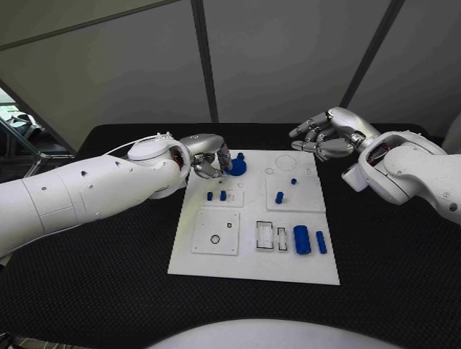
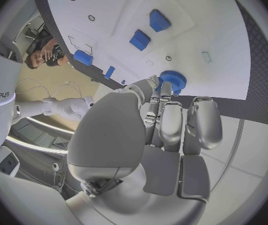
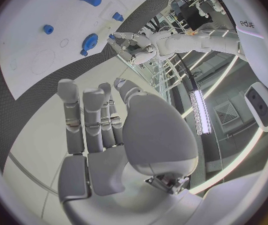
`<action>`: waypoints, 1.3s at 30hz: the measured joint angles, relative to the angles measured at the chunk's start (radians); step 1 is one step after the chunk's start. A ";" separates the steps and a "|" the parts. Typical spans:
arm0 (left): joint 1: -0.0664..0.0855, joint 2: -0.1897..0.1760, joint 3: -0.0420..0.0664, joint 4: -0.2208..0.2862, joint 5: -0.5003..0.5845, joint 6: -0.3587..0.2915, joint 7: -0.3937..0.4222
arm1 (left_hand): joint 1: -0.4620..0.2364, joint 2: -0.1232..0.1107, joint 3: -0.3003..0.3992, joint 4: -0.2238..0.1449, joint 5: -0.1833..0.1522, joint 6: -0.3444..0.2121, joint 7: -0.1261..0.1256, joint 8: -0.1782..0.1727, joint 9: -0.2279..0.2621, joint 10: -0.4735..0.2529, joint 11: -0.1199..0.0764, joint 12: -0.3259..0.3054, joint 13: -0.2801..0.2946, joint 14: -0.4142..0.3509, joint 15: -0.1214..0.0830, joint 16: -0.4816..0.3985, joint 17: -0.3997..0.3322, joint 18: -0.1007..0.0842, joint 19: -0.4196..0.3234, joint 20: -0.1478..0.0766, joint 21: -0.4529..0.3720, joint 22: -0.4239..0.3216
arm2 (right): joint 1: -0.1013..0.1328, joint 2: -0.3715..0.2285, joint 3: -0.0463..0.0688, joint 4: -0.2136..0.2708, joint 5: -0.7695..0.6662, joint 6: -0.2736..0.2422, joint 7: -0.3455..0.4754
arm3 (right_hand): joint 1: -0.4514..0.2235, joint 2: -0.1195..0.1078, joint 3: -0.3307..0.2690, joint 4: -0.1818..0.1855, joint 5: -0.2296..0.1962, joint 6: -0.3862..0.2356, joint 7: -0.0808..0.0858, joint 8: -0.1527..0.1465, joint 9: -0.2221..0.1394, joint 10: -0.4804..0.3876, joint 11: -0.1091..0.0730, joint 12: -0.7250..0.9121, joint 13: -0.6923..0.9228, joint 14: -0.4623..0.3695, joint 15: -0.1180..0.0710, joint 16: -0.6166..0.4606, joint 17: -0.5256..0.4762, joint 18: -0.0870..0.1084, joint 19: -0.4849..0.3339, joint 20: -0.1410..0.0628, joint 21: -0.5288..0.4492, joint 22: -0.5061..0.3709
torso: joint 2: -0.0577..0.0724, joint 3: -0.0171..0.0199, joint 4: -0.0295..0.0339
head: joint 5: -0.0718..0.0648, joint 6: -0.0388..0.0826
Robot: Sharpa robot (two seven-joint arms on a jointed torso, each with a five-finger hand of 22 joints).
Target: Assemble the parts on the task board
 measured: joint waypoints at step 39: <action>-0.024 -0.015 0.003 -0.002 0.008 0.066 -0.042 | -0.016 -0.008 0.003 -0.003 0.000 0.004 -0.004 -0.004 -0.001 0.007 0.000 -0.004 0.000 0.000 0.000 0.001 -0.003 0.000 0.000 0.000 0.000 0.000 | 0.000 -0.001 0.000 -0.001 0.000 0.004 -0.001 | 0.000 0.000 0.000 0.000 0.005 0.000 0.000 0.000 0.000 0.000 0.000 0.000 0.000 0.000 0.000 -0.005 0.000 0.000 0.000 0.000 0.000 0.000 | 0.001 0.0009 -0.0031 | 0.010 -0.005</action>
